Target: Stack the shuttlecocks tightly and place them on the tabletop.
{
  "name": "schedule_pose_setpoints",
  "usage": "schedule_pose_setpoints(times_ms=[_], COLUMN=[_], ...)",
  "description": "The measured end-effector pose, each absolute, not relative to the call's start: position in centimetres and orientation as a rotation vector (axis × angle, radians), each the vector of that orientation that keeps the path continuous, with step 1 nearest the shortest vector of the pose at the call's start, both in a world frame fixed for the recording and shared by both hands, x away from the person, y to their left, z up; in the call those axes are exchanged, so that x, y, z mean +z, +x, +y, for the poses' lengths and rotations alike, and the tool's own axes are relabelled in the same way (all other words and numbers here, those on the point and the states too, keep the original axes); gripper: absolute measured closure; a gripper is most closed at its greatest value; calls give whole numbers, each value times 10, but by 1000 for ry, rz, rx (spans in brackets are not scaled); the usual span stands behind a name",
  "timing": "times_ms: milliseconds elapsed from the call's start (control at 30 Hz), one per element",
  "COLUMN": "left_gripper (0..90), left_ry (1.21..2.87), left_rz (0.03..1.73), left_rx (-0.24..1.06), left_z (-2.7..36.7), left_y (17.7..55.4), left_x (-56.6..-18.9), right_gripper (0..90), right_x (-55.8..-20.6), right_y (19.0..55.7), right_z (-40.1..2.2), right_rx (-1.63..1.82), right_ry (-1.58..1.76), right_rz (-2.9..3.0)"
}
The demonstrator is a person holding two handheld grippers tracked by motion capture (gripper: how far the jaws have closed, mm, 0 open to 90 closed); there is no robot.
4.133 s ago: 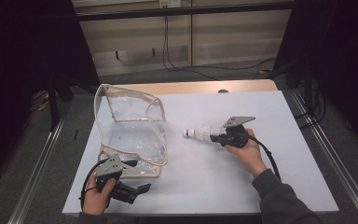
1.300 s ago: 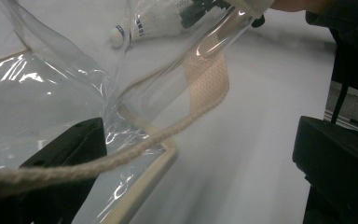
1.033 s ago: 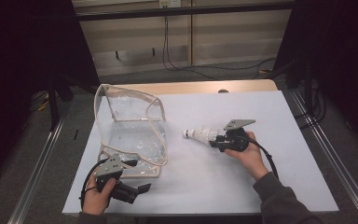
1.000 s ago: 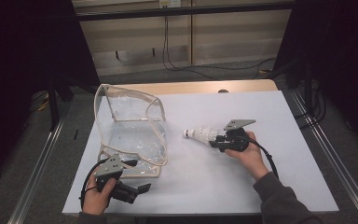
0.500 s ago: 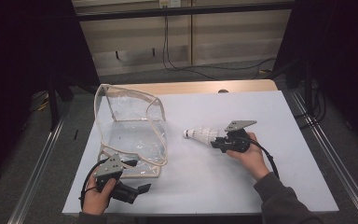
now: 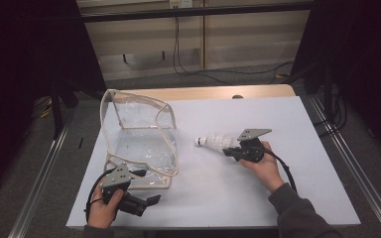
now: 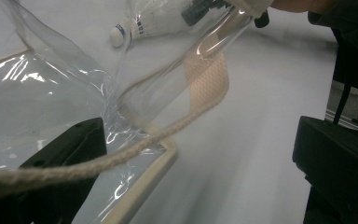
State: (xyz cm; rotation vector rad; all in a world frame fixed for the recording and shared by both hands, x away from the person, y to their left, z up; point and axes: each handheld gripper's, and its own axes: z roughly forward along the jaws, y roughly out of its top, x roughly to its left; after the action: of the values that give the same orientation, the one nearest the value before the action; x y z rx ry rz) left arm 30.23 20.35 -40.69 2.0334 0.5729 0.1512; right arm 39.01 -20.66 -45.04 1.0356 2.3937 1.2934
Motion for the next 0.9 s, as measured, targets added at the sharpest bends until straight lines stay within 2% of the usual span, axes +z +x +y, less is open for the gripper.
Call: schedule_pose_setpoints(times_ms=[433,733,800,900], left_gripper=[29,29,29,29], left_ry=[2037,2036,2038,2039], left_rz=[571,572,571,569], left_rx=[153,153,154,154], left_z=[203,203,203,203], left_y=[303,303,303,303], left_x=[-407,-407,-407,-407], right_gripper=[892,763,700,676], right_x=[-451,-451,-450,-449], right_y=[390,390,389,389], right_z=[-204,-205,-206,-206], right_rx=[1294,1285,1286,1288], right_ry=[1040,1060,1065,1075], right_rz=[2383,2381,2374,2360])
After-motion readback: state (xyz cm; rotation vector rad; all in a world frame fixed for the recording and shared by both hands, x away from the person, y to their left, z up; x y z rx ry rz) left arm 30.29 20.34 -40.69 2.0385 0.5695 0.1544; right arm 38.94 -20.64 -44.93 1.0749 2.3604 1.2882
